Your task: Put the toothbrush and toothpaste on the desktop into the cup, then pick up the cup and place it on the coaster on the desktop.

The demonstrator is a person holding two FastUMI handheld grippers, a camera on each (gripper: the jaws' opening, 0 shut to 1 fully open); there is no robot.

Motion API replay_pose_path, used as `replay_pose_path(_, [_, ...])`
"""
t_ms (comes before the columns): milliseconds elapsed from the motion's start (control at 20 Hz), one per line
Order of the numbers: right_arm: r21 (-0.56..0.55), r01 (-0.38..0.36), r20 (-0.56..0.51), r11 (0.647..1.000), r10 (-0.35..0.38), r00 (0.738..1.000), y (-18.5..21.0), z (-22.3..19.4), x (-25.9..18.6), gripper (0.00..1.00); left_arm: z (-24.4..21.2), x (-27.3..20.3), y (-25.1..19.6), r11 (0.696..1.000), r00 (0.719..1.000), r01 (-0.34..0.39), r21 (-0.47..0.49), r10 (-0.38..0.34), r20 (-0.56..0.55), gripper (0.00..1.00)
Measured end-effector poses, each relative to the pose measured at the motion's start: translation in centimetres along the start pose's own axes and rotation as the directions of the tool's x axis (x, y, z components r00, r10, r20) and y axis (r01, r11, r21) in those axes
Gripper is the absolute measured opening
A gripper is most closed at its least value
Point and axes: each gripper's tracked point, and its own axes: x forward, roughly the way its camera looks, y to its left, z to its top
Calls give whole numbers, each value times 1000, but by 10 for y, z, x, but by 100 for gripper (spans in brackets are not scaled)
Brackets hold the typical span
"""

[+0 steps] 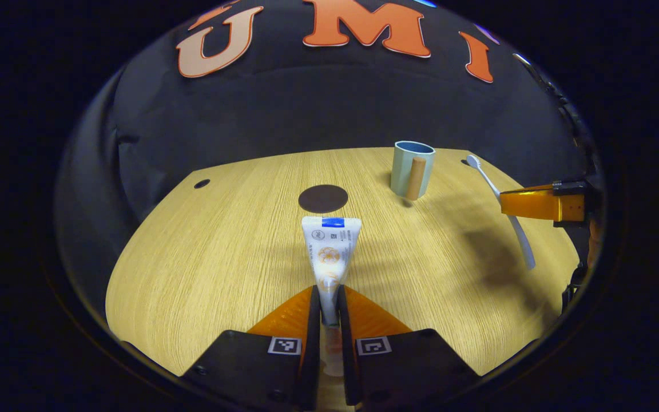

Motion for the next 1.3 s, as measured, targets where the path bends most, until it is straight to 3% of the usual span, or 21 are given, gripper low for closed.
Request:
replay_pose_path(400, [1,-31,159,1000,30,987,8,59,6,7,21,-8,0,999,996,35,-22,-33,82,18])
replay_pose_path(650, [3,-12,309,1000,10,951,7,106,11,7,33,-12,4,999,993,39,-29,-36,116,18])
replay_pose_path(1000, [30,5,392,1000,-17,920,0,133,36,6,32,-27,20,996,988,46,-81,-33,150,16])
replay_pose_path(1150, [55,-4,446,998,-21,895,-2,154,45,6,39,-31,24,995,984,50,-90,-33,174,16])
replay_pose_path(1300, [89,14,524,996,-59,850,-12,176,57,6,40,-33,24,995,982,51,-87,-34,183,16])
